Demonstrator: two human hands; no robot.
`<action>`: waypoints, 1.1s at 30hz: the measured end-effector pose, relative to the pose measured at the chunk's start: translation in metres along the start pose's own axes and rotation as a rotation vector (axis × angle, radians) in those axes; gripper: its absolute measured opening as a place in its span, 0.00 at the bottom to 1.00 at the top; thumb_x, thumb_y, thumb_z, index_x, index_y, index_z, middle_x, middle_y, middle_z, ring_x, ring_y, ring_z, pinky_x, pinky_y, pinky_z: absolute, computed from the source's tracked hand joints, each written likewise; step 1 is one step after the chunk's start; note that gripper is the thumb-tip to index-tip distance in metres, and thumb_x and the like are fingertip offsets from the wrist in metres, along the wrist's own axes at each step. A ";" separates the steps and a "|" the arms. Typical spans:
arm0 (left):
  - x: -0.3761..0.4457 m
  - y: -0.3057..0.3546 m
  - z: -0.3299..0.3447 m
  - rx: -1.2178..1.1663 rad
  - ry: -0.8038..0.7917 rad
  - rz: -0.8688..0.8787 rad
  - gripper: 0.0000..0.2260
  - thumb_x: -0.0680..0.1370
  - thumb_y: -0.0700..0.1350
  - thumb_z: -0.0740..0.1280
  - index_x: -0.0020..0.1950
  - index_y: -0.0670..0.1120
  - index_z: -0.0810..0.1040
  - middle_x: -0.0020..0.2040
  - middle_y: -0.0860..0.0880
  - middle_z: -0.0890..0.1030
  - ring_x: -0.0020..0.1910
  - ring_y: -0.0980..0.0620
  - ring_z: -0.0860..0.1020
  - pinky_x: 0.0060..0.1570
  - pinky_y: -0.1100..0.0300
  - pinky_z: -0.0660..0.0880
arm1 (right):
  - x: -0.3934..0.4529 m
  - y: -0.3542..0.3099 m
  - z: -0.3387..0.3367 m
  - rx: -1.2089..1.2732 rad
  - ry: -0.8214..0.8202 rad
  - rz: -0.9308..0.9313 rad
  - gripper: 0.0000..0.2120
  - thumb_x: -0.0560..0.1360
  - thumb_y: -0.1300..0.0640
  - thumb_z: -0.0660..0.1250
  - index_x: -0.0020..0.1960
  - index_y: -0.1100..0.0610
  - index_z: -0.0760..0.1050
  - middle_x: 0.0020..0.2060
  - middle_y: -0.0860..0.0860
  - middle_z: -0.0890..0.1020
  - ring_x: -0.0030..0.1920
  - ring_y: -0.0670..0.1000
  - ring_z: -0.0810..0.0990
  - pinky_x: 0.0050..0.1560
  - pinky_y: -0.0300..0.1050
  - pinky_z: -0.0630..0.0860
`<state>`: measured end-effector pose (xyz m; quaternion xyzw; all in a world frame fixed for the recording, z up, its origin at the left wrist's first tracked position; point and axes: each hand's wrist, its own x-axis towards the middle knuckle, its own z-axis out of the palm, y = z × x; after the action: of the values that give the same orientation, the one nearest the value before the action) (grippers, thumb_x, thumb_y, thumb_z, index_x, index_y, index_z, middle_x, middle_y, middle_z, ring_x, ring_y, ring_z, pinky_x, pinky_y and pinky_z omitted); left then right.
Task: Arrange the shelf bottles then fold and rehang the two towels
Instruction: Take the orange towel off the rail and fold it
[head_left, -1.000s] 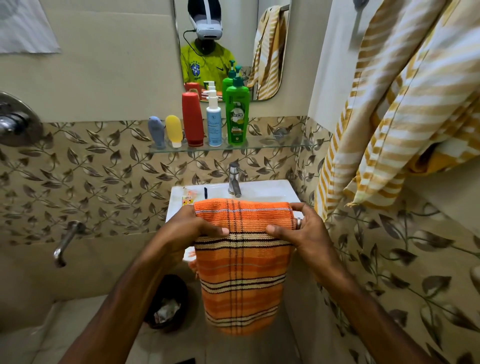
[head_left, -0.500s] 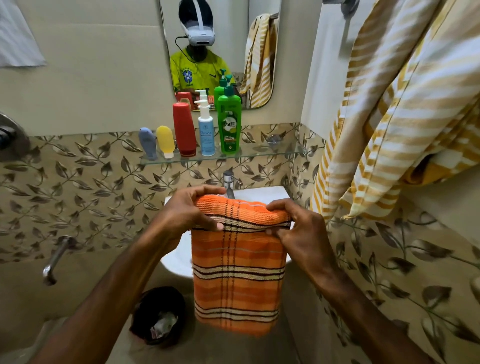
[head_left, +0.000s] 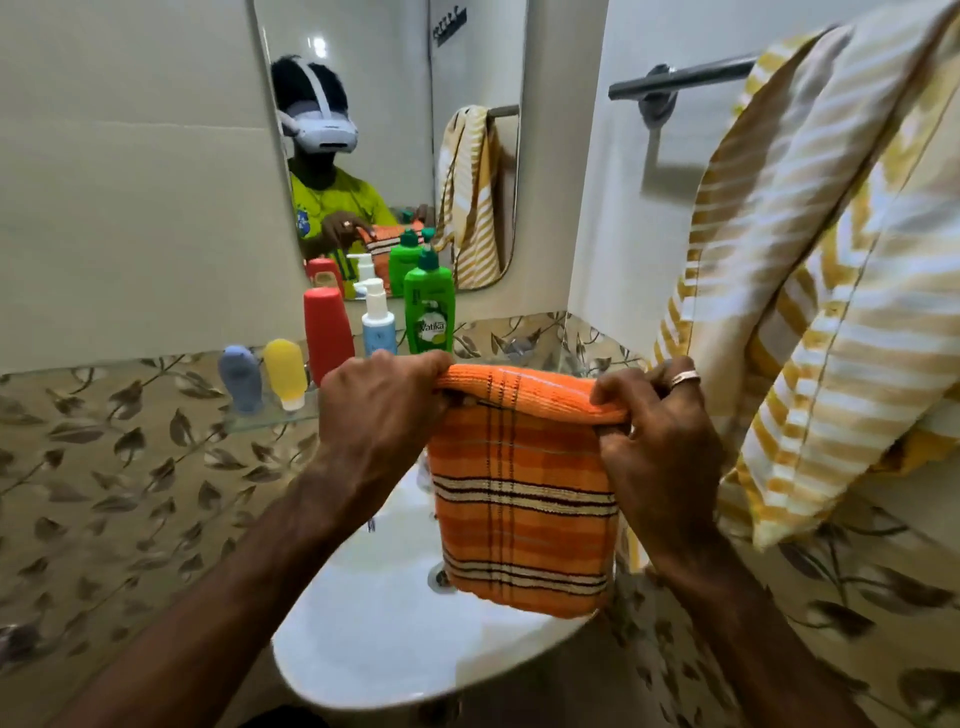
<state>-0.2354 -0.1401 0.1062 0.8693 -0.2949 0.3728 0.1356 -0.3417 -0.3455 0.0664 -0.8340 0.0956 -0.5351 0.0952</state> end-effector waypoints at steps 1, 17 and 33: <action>0.012 -0.005 0.002 -0.041 0.021 0.010 0.14 0.76 0.60 0.68 0.59 0.56 0.82 0.38 0.49 0.84 0.31 0.49 0.79 0.31 0.59 0.76 | 0.010 -0.003 0.003 -0.024 0.039 0.011 0.14 0.68 0.71 0.71 0.50 0.57 0.80 0.45 0.58 0.78 0.41 0.57 0.79 0.34 0.40 0.73; 0.223 -0.027 0.026 -1.212 0.248 0.165 0.34 0.78 0.36 0.68 0.79 0.54 0.59 0.69 0.51 0.75 0.61 0.60 0.79 0.61 0.56 0.79 | 0.182 -0.072 0.030 0.390 0.375 0.105 0.21 0.76 0.67 0.70 0.59 0.48 0.67 0.39 0.42 0.81 0.37 0.40 0.83 0.37 0.38 0.79; 0.444 0.084 0.079 -1.313 -0.313 0.542 0.48 0.80 0.52 0.66 0.74 0.57 0.23 0.82 0.44 0.50 0.78 0.43 0.61 0.76 0.50 0.59 | 0.353 -0.008 0.027 -0.624 -0.043 0.180 0.46 0.78 0.55 0.67 0.81 0.54 0.37 0.63 0.63 0.79 0.51 0.63 0.83 0.46 0.53 0.78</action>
<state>0.0013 -0.4256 0.3768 0.5484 -0.6787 0.0108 0.4884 -0.1718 -0.4283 0.3660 -0.8222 0.3266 -0.4514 -0.1162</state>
